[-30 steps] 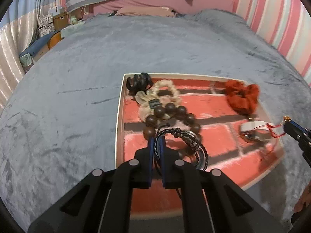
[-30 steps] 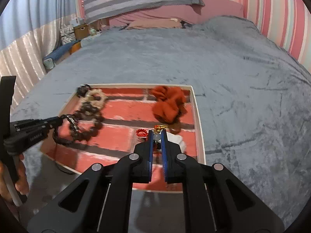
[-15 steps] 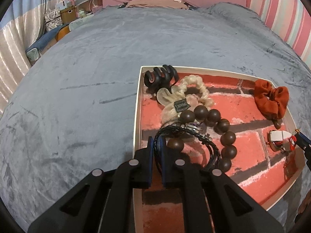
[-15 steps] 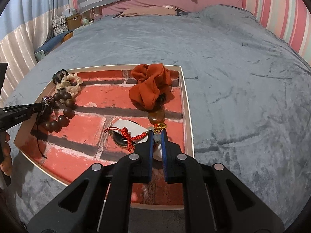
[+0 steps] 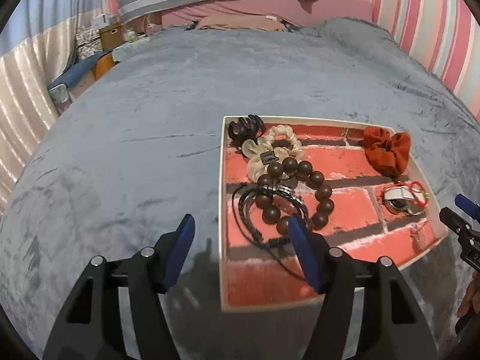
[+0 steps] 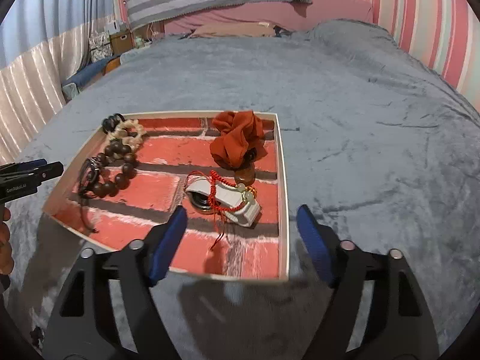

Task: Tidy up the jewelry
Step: 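Carry leather bracelet and red charm into the tray and open both tools, then withdraw both tools toward the black scrunchie and red-ball hair tie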

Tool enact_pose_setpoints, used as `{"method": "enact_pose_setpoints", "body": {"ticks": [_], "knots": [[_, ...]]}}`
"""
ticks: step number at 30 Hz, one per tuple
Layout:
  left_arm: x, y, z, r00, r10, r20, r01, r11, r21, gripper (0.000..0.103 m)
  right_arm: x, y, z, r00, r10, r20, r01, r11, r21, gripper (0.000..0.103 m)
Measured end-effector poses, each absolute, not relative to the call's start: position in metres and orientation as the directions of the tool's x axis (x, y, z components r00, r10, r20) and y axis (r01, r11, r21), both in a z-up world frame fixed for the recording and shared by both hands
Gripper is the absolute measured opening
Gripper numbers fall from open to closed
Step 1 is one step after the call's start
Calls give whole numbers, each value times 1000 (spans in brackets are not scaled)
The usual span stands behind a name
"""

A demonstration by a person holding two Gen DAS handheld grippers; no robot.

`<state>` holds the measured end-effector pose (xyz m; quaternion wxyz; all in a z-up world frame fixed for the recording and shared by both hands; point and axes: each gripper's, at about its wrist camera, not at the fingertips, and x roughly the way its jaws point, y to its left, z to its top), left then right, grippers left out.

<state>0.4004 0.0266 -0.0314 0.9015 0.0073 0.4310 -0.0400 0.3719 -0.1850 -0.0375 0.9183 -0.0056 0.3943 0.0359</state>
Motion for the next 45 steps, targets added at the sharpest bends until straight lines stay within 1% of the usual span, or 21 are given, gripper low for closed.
{"method": "enact_pose_setpoints", "body": {"ticks": [1,3,5,7,14,18,20,24,28,33,38,45], "knots": [[394,28,-27,632,-69,-772,75,997,-27,69,366,-185,-34,692,63,-719,-71,997,18,85],[377,32,-17,649,-77,-757,72,997,-39,74,349,-184,-24,709,74,-702,-76,997,28,94],[361,34,-9,663,-76,-745,71,997,-38,78,332,-184,-17,721,79,-688,-78,996,33,98],[344,32,-2,674,-75,-735,72,997,-36,82,317,-183,-13,725,73,-685,-74,997,27,99],[284,33,16,708,-99,-700,79,995,-61,85,260,-184,-6,749,50,-661,-42,999,27,99],[250,36,17,730,-97,-676,84,995,-52,87,227,-188,-4,764,68,-642,-37,997,62,99],[233,38,15,730,-114,-673,92,993,-69,88,212,-189,-6,768,63,-638,-28,998,64,99],[210,37,5,724,-108,-681,97,994,-55,88,192,-188,-15,770,39,-637,-6,999,54,99],[187,37,-16,721,-81,-689,100,995,-13,88,175,-186,-30,757,16,-654,15,999,41,99],[167,46,-47,678,-99,-728,92,995,-50,88,160,-183,-49,728,-29,-685,53,998,14,99],[155,46,-62,663,-80,-744,75,996,-40,88,157,-176,-66,699,-42,-714,59,998,-1,99],[149,44,-74,648,-79,-757,84,996,-31,88,160,-175,-79,670,-14,-742,50,998,26,99]]}}
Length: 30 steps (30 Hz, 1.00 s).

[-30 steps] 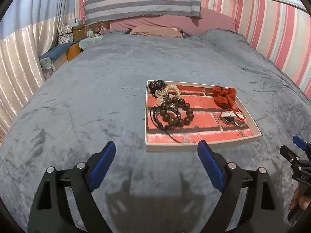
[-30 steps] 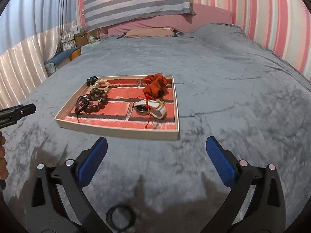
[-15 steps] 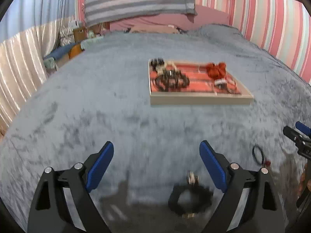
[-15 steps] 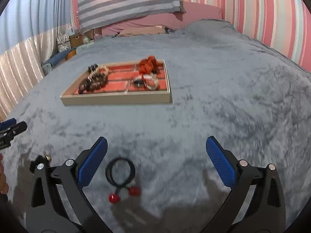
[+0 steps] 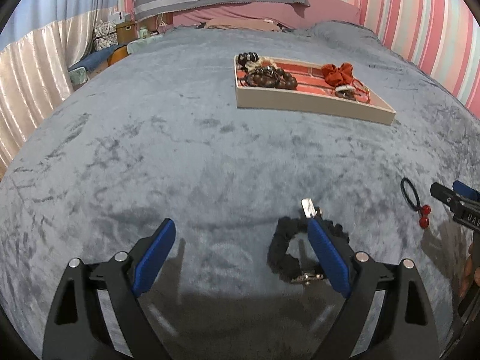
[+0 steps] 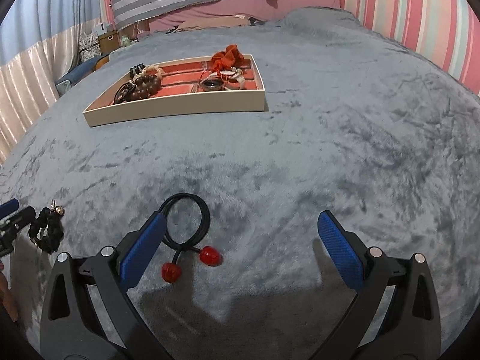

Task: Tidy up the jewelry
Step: 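Withdraw both tools toward the black scrunchie and red-ball hair tie, then grasp the black scrunchie with the left tool while the right grasps the red-ball hair tie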

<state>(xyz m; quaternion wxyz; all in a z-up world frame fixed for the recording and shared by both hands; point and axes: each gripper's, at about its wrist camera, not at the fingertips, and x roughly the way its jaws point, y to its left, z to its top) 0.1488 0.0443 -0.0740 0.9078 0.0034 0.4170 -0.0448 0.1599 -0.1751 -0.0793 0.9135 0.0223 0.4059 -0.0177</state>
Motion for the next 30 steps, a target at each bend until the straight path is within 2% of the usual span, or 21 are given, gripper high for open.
{"method": "enact_pose_setpoints", "body": {"ticks": [6,13,15,19,22,24,28,30], "knots": [[149,38,-85,634,-78,-770,110,994,-9,88,164,-174,-87,648,19,-762,37,998,56,97],[154,38,-96,604,-89,-792,116,993,-23,88,167,-167,-97,630,29,-776,14,999,50,88],[154,39,-98,600,-94,-795,115,993,-30,88,169,-166,-101,618,37,-785,7,999,52,78],[156,40,-99,597,-104,-796,122,992,-38,87,170,-165,-104,608,46,-792,-3,998,56,72],[156,42,-100,596,-115,-795,123,991,-52,86,171,-162,-106,600,58,-798,-19,998,58,62],[155,42,-100,596,-124,-794,128,990,-59,81,173,-158,-107,593,64,-803,-38,998,52,53],[157,40,-99,593,-136,-794,142,988,-63,73,180,-154,-109,583,74,-809,-55,997,52,46],[157,39,-99,594,-136,-793,145,988,-61,70,183,-154,-109,581,90,-809,-64,996,65,35]]}}
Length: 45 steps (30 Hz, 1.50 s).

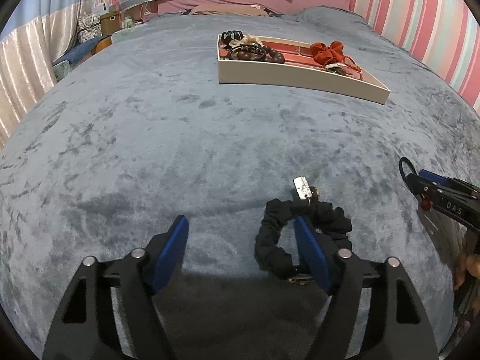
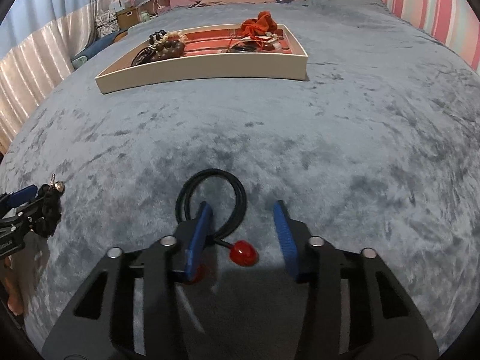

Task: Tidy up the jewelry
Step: 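Grasp the black scrunchie with the left tool while the right grasps the red-ball hair tie, then carry scrunchie and hair tie into the tray with both tools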

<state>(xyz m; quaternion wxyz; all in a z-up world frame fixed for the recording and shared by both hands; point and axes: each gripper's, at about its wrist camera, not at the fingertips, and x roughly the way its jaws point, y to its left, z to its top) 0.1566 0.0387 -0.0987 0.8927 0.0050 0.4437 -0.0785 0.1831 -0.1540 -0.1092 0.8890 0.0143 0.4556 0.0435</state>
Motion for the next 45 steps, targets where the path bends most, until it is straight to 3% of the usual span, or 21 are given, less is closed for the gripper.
{"method": "enact_pose_setpoints", "body": {"ticks": [6,8,14,16,30,45], "knots": [[157,36,-97,596,-149,-789,157,985,-68,54,186,-150,-109,576,135,-806,-94,991,99,10],[158,35,-97,587,-176,-790,176,981,-87,42,186,-150,-108,575,146,-805,-97,989,110,6],[158,35,-96,586,-188,-788,182,978,-98,34,183,-153,-105,594,167,-787,-95,986,137,4],[159,36,-96,588,-184,-788,174,980,-100,23,182,-154,-103,602,168,-781,-96,986,138,4],[163,41,-94,590,-207,-780,167,977,-134,12,175,-162,-96,629,174,-758,-89,984,152,4],[206,7,-39,661,-262,-703,244,961,-129,11,202,-172,-57,698,161,-698,-87,986,141,4]]}}
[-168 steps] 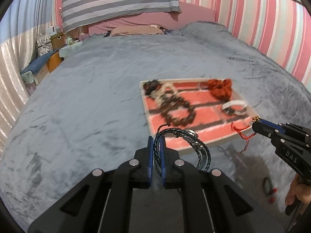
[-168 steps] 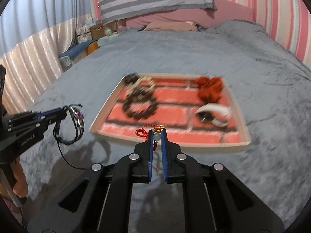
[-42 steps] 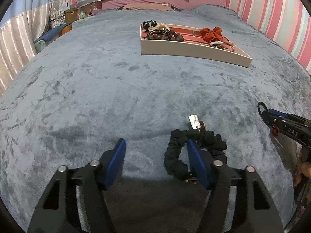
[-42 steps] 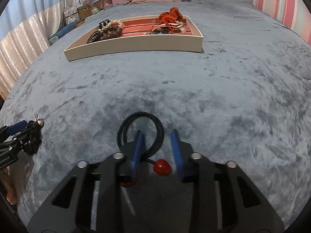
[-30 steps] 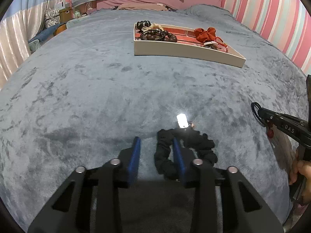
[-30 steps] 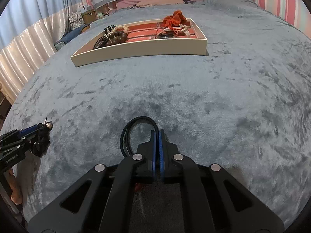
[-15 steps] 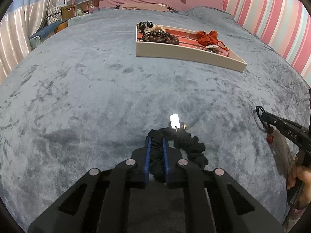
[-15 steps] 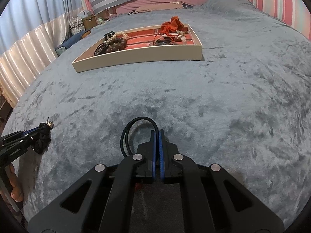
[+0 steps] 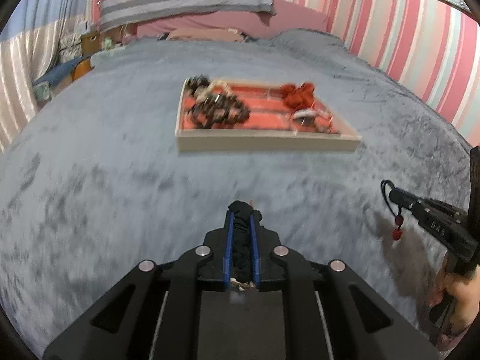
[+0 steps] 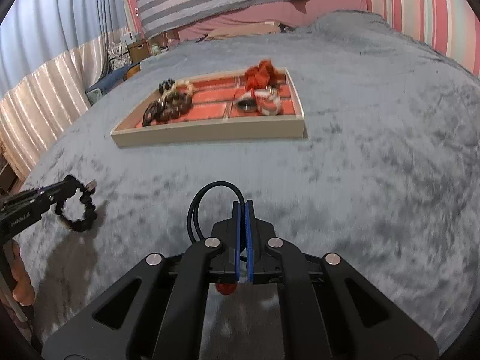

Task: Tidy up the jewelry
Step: 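Carry scrunchie and hair tie into the tray with both tools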

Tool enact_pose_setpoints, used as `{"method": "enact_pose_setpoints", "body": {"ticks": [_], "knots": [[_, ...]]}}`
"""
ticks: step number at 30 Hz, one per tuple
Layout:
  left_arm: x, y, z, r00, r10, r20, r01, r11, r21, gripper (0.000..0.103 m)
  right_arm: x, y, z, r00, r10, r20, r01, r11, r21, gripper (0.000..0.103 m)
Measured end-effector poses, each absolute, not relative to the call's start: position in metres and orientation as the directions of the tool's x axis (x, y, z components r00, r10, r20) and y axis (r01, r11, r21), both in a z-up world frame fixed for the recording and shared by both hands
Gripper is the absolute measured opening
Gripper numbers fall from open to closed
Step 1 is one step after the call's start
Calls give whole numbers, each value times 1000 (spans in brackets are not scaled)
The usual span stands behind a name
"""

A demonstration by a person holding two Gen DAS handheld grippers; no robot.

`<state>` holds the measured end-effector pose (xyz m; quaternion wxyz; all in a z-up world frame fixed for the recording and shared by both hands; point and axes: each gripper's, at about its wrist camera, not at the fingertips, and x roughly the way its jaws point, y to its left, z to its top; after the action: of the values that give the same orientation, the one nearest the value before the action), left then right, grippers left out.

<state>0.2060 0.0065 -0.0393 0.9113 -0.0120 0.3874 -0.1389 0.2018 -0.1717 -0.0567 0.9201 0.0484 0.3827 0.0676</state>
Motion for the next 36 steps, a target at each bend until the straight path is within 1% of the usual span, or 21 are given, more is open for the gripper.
{"method": "enact_pose_setpoints", "body": {"ticks": [10,17,21,26,31,36], "knots": [[271,-28,6,706,-305,-639,290,948,-131,11,264,-174,-12,745,164,-646,-88,985,149,4],[327,-31,23,714,-304,-630,270,951,-153,11,318,-170,10,763,164,-625,-83,984,156,4],[356,-24,13,705,-285,-649,228,958,-172,11,340,-167,5,762,148,-630,-76,987,140,4],[387,-15,-27,668,-239,-705,172,971,-166,11,366,-164,-22,738,107,-666,-50,993,105,4],[395,-9,-57,650,-200,-733,146,980,-139,11,373,-166,-51,724,80,-686,-32,996,82,4],[394,-2,-71,652,-162,-741,123,987,-108,11,375,-173,-67,721,61,-690,-8,997,81,4]]}}
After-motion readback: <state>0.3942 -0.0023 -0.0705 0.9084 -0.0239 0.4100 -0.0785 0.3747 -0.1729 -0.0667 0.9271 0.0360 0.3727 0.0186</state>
